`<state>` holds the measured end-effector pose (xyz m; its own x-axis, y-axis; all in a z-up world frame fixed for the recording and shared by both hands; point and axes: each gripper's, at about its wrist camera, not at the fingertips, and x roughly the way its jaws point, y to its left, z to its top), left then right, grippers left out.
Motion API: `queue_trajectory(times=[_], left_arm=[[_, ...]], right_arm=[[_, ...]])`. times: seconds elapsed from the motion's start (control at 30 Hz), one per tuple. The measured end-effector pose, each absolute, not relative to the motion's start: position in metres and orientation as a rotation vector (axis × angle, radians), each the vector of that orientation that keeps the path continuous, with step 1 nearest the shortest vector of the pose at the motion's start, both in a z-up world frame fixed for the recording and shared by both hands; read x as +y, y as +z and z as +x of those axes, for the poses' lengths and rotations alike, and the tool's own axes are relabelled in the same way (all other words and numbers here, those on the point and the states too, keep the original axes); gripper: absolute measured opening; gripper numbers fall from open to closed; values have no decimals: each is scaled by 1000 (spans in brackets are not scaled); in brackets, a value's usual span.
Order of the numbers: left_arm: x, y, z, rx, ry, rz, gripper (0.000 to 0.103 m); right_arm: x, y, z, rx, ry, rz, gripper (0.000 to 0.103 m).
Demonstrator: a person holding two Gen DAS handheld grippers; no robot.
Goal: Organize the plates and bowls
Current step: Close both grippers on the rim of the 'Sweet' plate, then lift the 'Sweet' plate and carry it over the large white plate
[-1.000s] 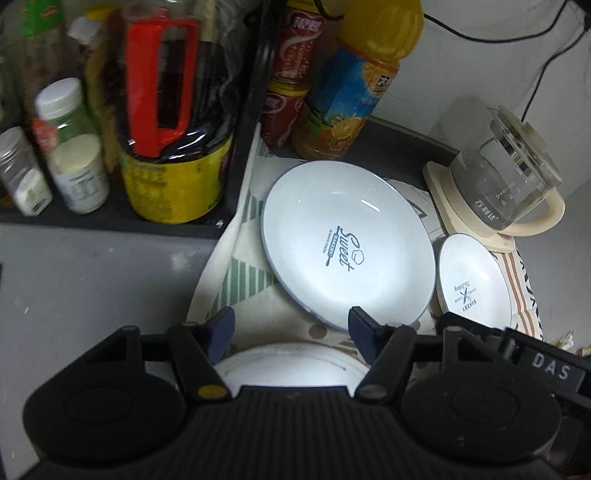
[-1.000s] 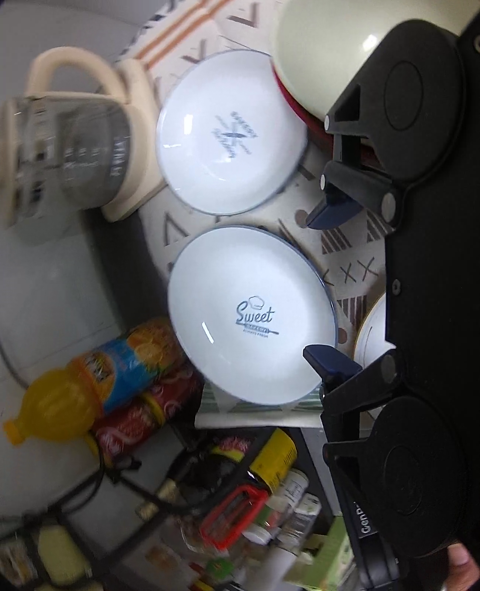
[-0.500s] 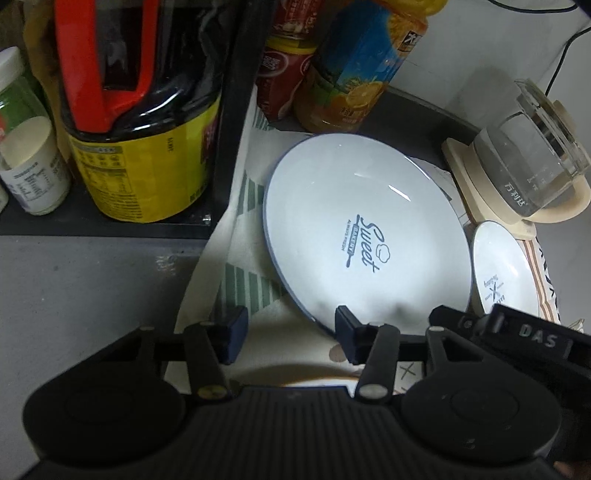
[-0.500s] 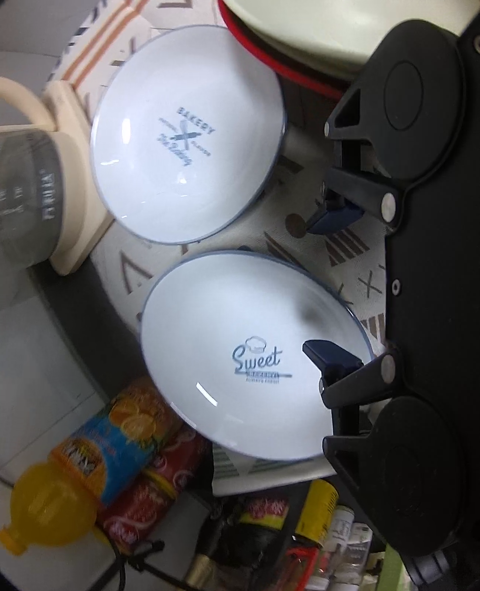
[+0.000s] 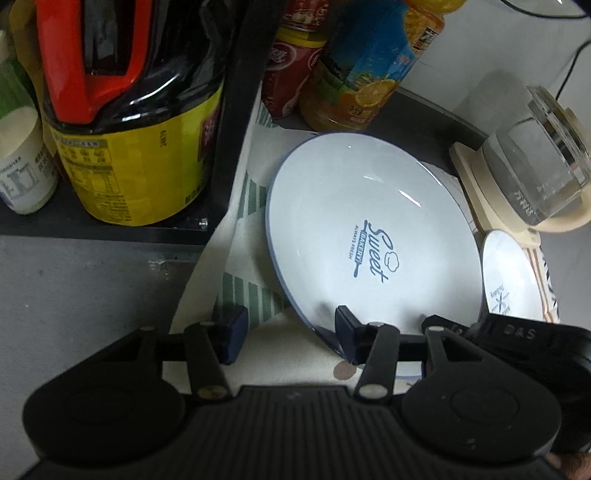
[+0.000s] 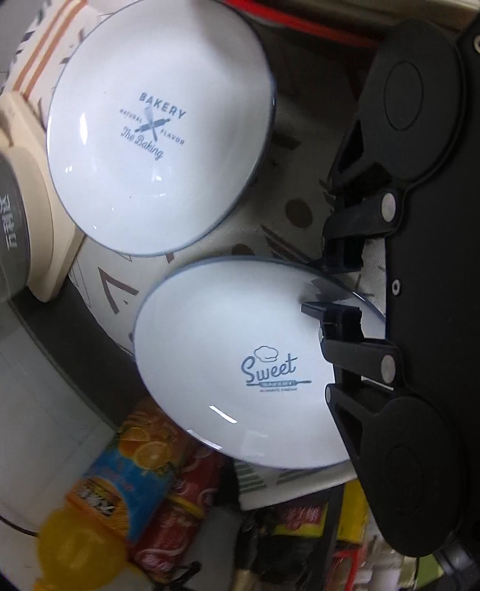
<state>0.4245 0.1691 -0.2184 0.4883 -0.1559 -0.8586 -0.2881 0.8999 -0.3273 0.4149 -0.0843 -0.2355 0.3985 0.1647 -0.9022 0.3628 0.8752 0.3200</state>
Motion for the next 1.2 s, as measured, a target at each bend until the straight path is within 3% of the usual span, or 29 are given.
queue_trajectory(times=[0.1,0.3,0.47,1.2], left_arm=[[172,-220,424,1057,86,-500,50],[173,-226,421,1038,58,-554,37],[174,-229,420,1004,53,-602,17],[147,-187,370,871,88,-494,16]], right_arm=[[-85,-225,411,1136,-113,513,10],[-81,-217,406,1121,-103,495,10],[-75,-216,401,1111,-94,457,11],[-63,-173,365,1027,9,261,12]])
